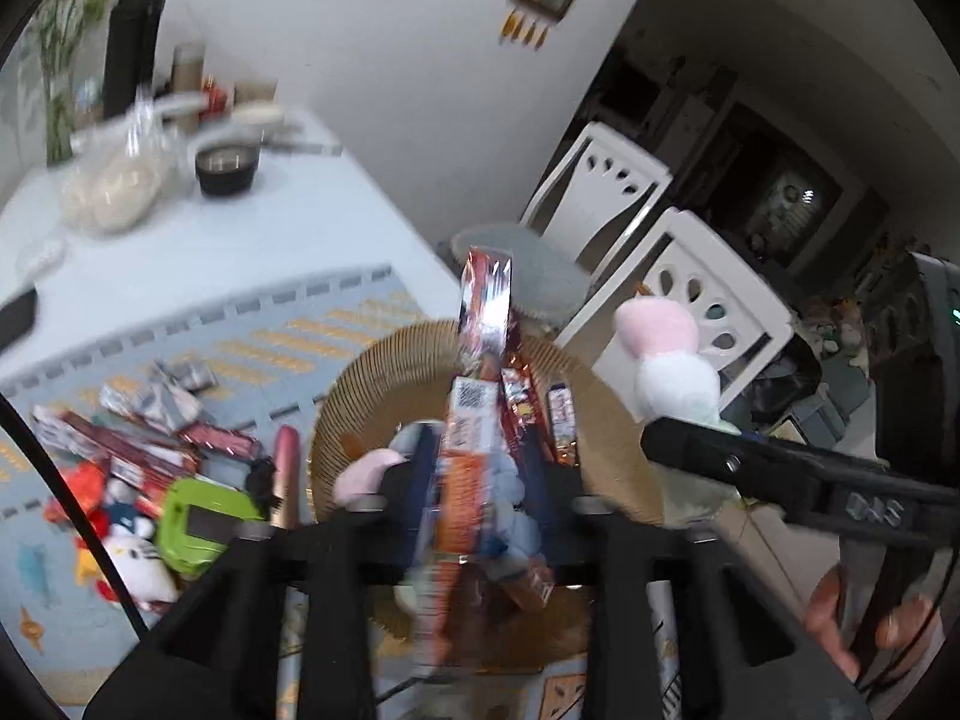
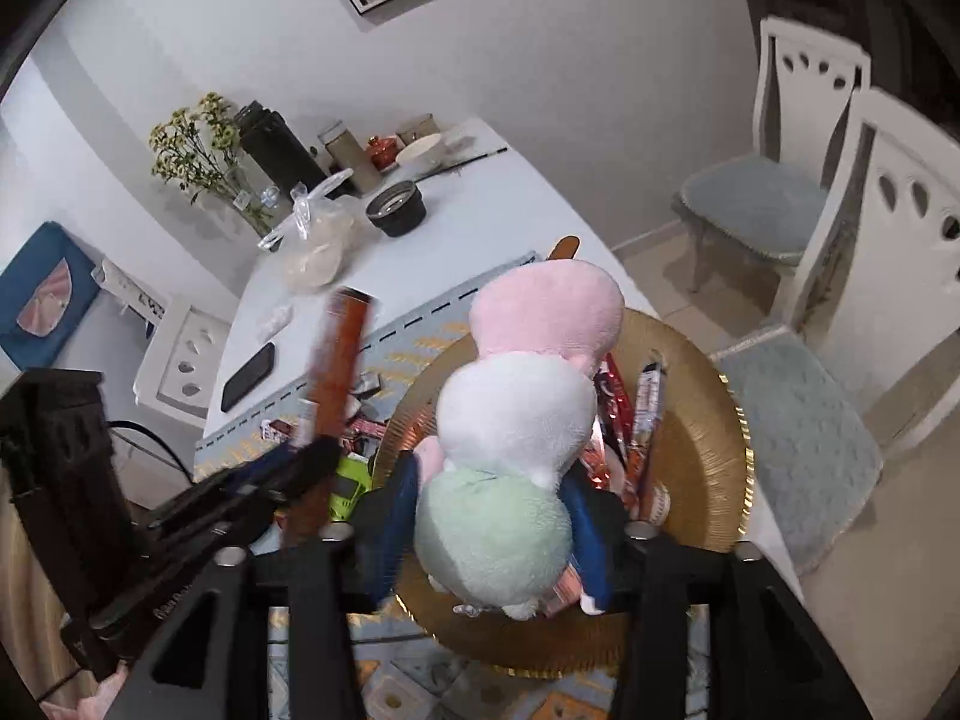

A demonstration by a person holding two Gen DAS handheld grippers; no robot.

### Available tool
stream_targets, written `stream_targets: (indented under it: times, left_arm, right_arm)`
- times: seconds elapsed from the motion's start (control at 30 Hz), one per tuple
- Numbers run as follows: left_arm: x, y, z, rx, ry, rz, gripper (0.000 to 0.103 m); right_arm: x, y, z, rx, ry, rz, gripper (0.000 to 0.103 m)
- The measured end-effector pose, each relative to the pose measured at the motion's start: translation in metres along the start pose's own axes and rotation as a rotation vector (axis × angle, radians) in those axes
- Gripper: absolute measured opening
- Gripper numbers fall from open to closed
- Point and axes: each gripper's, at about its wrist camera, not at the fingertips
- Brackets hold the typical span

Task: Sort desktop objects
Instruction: 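Carry the snack bar and plush to the gold plate and release both, then grasp the translucent blue figure with the left gripper while the right grasps the green figure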

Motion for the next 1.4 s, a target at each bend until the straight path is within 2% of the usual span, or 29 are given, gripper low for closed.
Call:
stream_targets:
  times: [0.13,0.37,0.53,0.77,0.97,1.13,1.27,1.4]
  left_arm:
    - [-0.017,0.010,0.002,0.075,0.047,-0.004,0.033]
    - [-0.014,0.026,0.017,0.131,0.083,-0.013,0.033]
    - [-0.005,0.042,0.029,0.179,0.108,-0.029,0.033]
    - [0.012,0.086,0.055,0.302,0.159,-0.053,0.033]
    - [0.045,0.149,0.079,0.434,0.161,-0.142,0.033]
    - [0.081,0.214,0.097,0.559,0.126,-0.233,0.033]
    - [0.108,0.258,0.106,0.602,0.102,-0.314,0.033]
    - [0.122,0.285,0.108,0.606,0.091,-0.349,0.033]
  right_arm:
    - [-0.008,-0.016,-0.007,-0.039,0.022,-0.010,0.063]
    - [-0.009,-0.036,-0.006,-0.071,0.065,-0.034,0.064]
    - [-0.016,-0.030,-0.003,-0.064,0.100,-0.059,0.064]
    - [-0.030,0.002,0.005,-0.035,0.149,-0.118,0.064]
    - [-0.043,0.037,0.014,-0.001,0.176,-0.149,0.064]
    - [-0.060,0.065,0.024,0.015,0.217,-0.167,0.064]
    - [-0.073,0.093,0.036,0.035,0.255,-0.184,0.064]
    - [-0.092,0.124,0.050,0.062,0.305,-0.199,0.064]
Point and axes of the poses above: each gripper's, at about its wrist camera, not at the fingertips, and x roughly against the way its jaws point, y to its left, z to its underside, and after that the axes turned 1 degree about -y, right-handed
